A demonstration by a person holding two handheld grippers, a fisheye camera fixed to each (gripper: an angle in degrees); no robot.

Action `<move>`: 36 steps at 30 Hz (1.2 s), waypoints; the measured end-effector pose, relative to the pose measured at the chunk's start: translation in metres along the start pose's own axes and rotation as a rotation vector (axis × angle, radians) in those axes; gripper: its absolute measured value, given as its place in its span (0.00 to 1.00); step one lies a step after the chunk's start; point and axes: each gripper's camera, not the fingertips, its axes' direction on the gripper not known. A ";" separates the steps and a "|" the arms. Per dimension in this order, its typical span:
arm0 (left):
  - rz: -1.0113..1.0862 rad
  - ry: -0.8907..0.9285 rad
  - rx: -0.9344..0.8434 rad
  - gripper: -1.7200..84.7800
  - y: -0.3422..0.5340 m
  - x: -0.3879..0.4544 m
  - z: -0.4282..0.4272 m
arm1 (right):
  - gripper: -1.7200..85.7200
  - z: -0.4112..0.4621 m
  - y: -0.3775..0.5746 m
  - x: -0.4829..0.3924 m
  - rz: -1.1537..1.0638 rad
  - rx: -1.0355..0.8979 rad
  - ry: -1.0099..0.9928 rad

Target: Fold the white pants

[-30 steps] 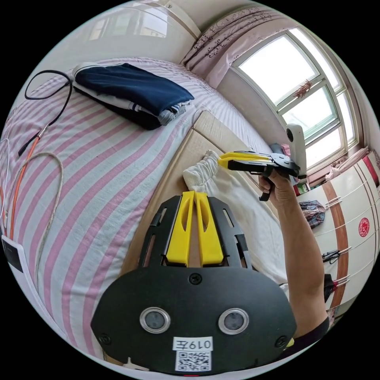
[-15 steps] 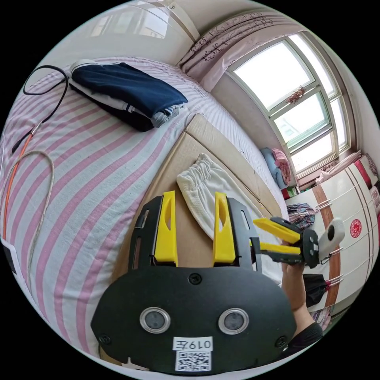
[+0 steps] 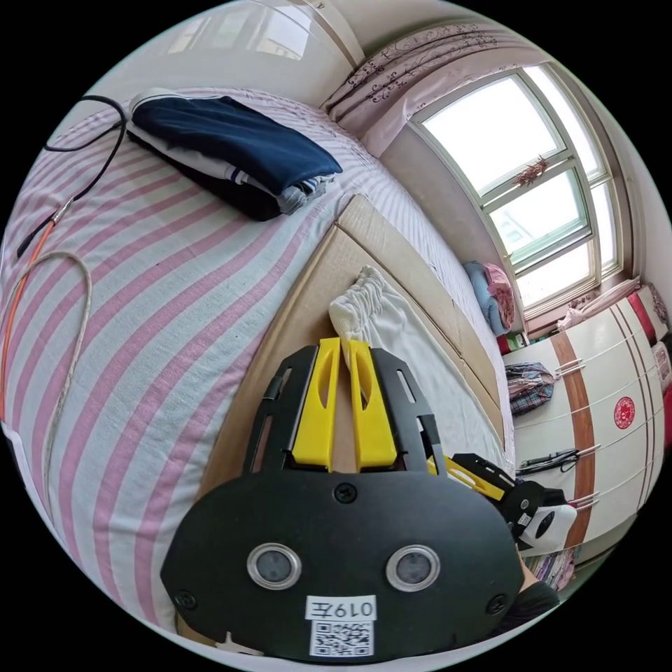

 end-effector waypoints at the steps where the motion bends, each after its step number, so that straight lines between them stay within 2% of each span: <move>1: -0.003 0.002 0.001 0.04 -0.001 0.001 -0.001 | 0.01 0.006 0.009 -0.005 0.011 0.015 0.005; 6: 0.004 -0.064 0.008 0.04 -0.004 0.020 -0.014 | 0.01 0.036 0.039 -0.034 0.011 0.028 0.075; 10: 0.016 -0.105 -0.003 0.05 -0.007 0.036 -0.019 | 0.01 0.079 0.059 -0.070 -0.050 -0.007 0.203; 17: 0.019 -0.003 -0.011 0.10 -0.010 0.064 -0.038 | 0.01 0.128 0.106 -0.100 -0.057 0.026 0.432; 20: 0.070 0.107 -0.112 0.16 -0.014 0.086 -0.035 | 0.03 0.130 0.130 -0.102 -0.054 0.000 0.454; 22: 0.106 0.079 -0.152 0.17 -0.014 0.103 -0.038 | 0.07 0.134 0.147 -0.105 -0.056 -0.028 0.433; 25: 0.177 0.035 -0.206 0.17 -0.012 0.134 -0.048 | 0.08 0.146 0.171 -0.109 -0.054 -0.062 0.449; 28: 0.300 -0.004 -0.193 0.14 -0.005 0.177 -0.068 | 0.07 0.163 0.188 -0.104 -0.057 -0.088 0.525; 31: 0.670 -0.038 -0.287 0.11 0.020 0.252 -0.071 | 0.08 0.176 0.205 -0.091 -0.041 -0.115 0.505; 33: 0.957 -0.276 -0.312 0.11 0.056 0.306 -0.066 | 0.09 0.180 0.218 -0.081 -0.027 -0.126 0.478; 34: 1.022 -0.353 -0.303 0.11 0.066 0.316 -0.063 | 0.10 0.182 0.226 -0.073 -0.016 -0.132 0.462; 36: 1.279 -0.576 -0.179 0.10 0.110 0.344 -0.057 | 0.10 0.185 0.239 -0.062 0.004 -0.137 0.436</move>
